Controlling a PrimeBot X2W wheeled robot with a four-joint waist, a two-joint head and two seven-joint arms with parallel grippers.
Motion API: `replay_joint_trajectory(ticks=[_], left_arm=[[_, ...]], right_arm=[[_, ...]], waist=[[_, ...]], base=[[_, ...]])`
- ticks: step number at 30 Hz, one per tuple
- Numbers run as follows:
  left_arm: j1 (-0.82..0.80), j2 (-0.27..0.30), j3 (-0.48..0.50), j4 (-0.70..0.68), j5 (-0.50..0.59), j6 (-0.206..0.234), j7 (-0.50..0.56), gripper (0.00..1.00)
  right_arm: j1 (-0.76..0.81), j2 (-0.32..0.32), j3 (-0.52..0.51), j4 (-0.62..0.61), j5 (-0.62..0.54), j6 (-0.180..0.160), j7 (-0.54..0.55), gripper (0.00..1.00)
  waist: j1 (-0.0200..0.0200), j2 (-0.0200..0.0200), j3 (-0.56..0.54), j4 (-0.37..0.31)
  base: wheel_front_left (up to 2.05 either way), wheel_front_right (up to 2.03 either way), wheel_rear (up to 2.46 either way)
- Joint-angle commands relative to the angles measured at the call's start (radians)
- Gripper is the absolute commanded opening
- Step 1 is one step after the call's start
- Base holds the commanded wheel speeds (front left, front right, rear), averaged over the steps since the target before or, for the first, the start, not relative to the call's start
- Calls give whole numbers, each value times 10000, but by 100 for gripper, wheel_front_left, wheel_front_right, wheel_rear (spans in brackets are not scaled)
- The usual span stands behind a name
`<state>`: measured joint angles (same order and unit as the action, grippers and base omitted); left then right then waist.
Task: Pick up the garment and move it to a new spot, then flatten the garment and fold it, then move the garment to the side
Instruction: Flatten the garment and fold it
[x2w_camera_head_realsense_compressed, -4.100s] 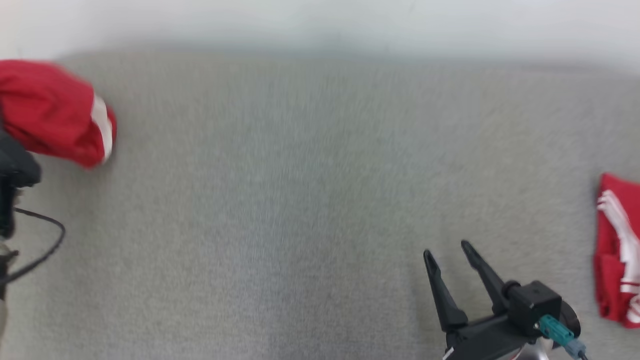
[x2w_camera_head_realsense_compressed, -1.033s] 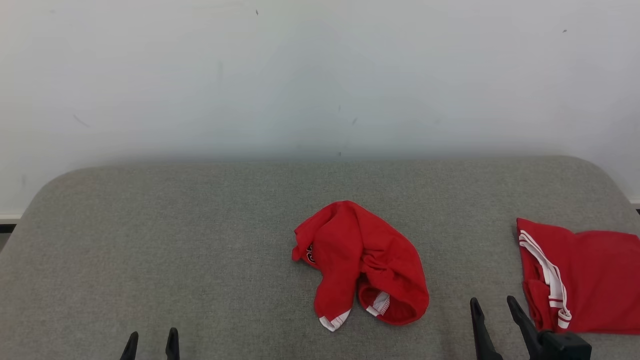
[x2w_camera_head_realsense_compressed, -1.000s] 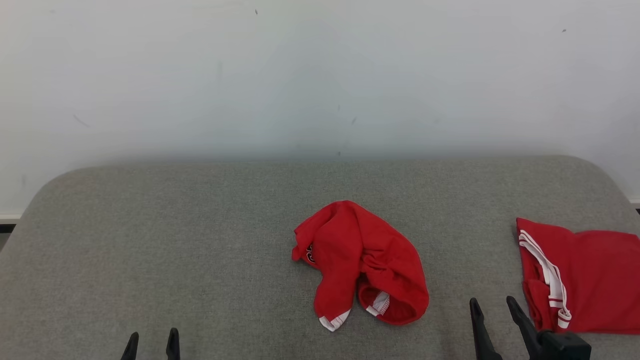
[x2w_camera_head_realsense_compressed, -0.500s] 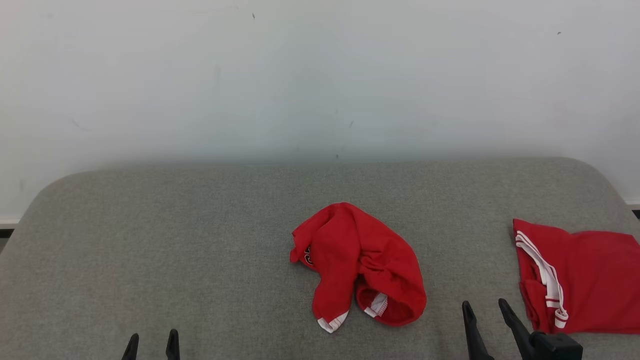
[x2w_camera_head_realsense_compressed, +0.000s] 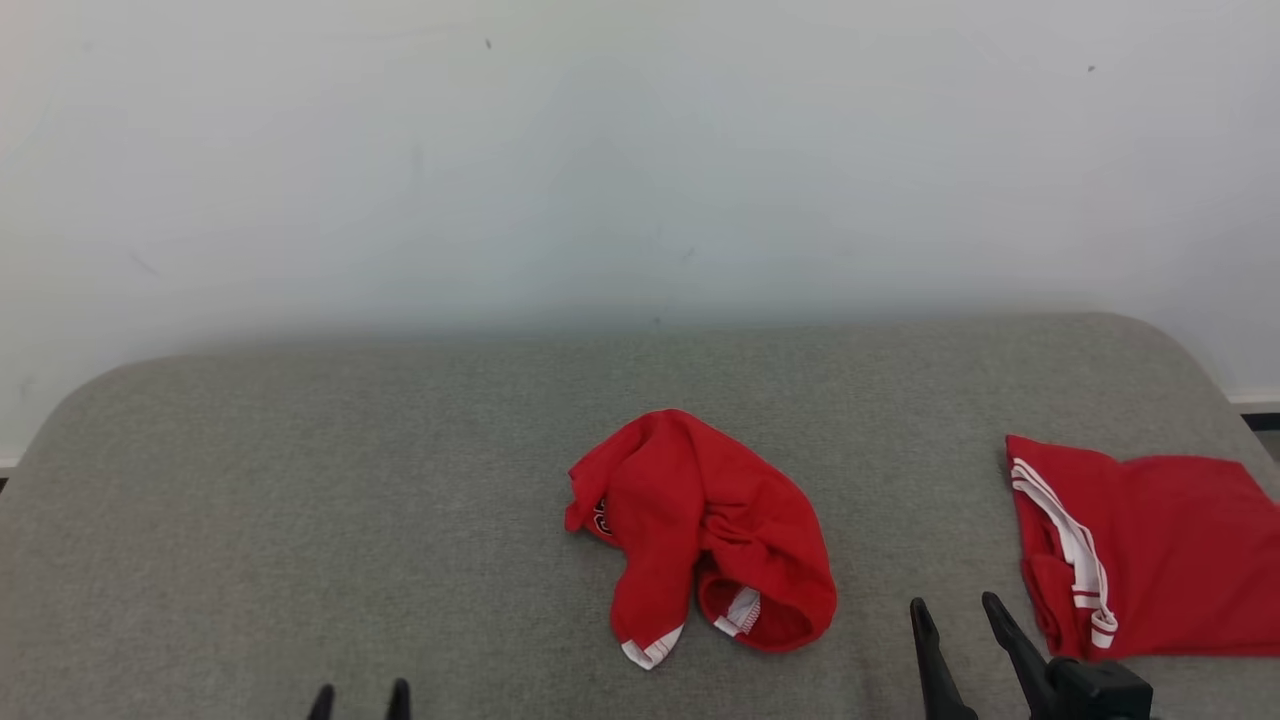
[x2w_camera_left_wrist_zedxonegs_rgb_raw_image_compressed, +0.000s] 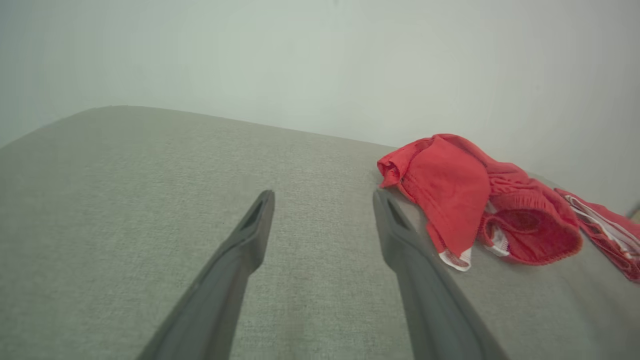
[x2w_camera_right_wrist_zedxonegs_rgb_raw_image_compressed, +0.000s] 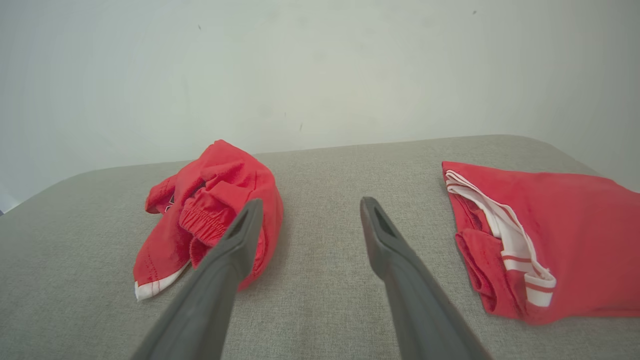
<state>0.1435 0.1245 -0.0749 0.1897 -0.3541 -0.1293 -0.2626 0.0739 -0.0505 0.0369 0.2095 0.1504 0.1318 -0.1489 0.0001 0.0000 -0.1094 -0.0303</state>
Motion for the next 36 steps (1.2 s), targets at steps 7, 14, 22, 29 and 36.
replay_joint_trajectory(ticks=[7,14,22,29,36], left_arm=[[-880,49,-1701,929,-817,-15,156,100],[-2118,-240,-2916,1608,-1974,-13,638,100],[-3662,-379,-4404,2460,-3804,-3,1480,100],[-4638,-514,-4944,3739,-4579,-4,1696,100],[-5414,-685,-5108,4698,-5032,-2,1519,100]], right_arm=[[-190,0,159,-65,8,-25,50,100],[-252,-1,42,-192,-57,-25,104,100],[-327,-1,77,-266,5,-25,78,100],[-417,0,159,-213,62,-25,14,100],[-500,1,187,-181,60,-25,-1,100]], waist=[[-1,0,263,-1030],[-1,0,607,-1778],[-1,0,1099,-2544],[-1,0,1356,-2894],[-1,0,1432,-3050]], base=[[0,0,0],[0,0,0],[0,0,0],[0,0,0],[0,0,0]])
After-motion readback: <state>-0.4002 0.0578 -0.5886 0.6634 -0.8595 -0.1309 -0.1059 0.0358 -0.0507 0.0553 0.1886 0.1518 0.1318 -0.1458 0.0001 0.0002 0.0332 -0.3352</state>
